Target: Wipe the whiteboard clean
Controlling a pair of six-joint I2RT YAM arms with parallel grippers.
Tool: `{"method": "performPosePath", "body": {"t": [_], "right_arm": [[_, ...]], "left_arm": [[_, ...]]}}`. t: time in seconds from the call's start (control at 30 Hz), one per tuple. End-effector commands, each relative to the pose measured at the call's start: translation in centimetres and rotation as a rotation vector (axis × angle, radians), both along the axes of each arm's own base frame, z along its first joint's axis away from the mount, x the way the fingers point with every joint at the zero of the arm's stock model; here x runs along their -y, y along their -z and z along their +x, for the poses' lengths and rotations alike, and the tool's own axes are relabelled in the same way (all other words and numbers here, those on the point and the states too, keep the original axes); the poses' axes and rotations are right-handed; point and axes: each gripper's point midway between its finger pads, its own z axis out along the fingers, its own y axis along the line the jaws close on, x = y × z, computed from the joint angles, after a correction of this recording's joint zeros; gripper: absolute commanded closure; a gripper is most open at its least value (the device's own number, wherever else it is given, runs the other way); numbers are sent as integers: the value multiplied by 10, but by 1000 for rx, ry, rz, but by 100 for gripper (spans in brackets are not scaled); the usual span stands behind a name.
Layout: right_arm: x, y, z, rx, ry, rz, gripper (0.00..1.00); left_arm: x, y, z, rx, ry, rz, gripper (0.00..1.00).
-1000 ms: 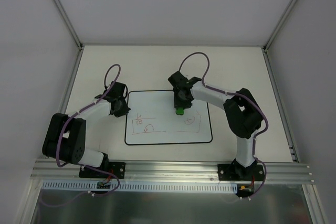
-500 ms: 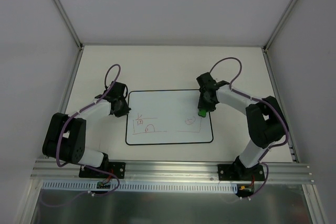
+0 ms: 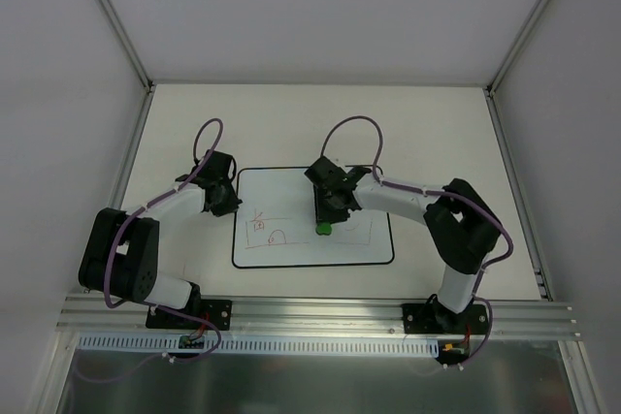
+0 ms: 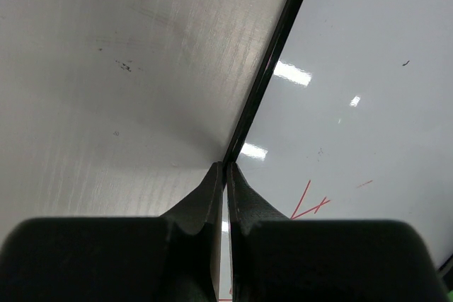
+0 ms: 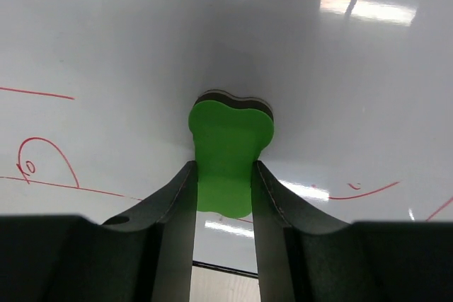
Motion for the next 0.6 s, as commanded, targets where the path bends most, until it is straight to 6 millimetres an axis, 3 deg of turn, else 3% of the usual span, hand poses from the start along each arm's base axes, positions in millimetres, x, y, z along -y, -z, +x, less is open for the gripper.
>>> {"method": "performPosePath", "body": {"t": [0.0, 0.07, 0.1, 0.2, 0.27, 0.4, 0.5, 0.57], "right_arm": [[80, 25, -20, -109, 139, -185, 100], [105, 16, -16, -85, 191, -186, 100], [131, 22, -19, -105, 238, -218, 100], [167, 20, -24, -104, 306, -246, 100], [172, 19, -26, -105, 313, -238, 100], [143, 22, -34, -122, 238, -210, 100], [104, 23, -36, -134, 167, -184, 100], [59, 17, -44, -141, 84, -124, 100]], "left_arm": [[-2, 27, -42, -175, 29, 24, 100], [-3, 27, -42, -176, 26, 24, 100], [-2, 27, -41, -175, 27, 24, 100], [-3, 27, -42, -176, 25, 26, 100], [-3, 27, -41, -171, 23, 24, 100], [-3, 27, -41, -174, 23, 24, 100], [-3, 27, -41, -174, 22, 26, 100], [-3, 27, -40, -174, 19, 24, 100]]}}
